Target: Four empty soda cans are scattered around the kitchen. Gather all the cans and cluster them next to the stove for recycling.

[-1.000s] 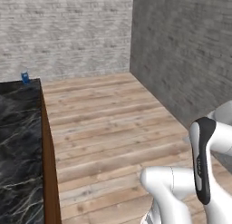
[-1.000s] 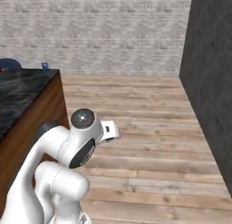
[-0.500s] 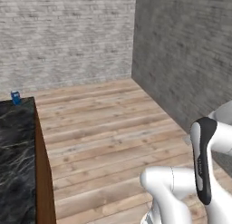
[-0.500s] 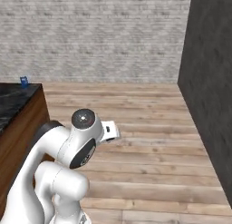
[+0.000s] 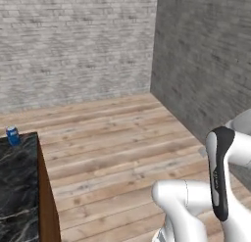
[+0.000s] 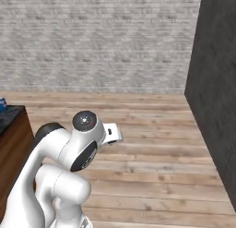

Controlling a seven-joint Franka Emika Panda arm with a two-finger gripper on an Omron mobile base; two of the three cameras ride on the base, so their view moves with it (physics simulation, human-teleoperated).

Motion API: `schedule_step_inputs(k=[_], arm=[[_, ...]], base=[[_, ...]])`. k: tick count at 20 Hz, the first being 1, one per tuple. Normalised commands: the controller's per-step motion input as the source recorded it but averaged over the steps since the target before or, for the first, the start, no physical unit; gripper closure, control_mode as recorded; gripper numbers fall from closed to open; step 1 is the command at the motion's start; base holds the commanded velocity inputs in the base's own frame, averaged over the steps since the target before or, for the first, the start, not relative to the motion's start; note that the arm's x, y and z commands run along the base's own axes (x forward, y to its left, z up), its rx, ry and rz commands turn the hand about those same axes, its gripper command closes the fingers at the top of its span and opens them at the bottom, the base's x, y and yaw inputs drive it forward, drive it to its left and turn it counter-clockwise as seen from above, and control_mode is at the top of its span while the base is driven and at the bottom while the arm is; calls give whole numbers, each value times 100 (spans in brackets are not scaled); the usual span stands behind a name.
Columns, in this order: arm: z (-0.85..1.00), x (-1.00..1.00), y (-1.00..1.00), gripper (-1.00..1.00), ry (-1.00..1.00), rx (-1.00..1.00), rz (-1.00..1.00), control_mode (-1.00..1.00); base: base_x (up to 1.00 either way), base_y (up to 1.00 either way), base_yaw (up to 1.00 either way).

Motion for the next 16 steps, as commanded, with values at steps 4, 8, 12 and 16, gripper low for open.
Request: schedule_step_inputs(k=[4,8,12,16], arm=[[0,0,0,-100,0,0,0,100],[0,0,0,-100,0,0,0,100],[0,0,0,-100,0,0,0,100],[0,0,0,-100,0,0,0,100]], base=[[99,9,6],[20,-2,43],[-1,0,50],[-2,0,50]])
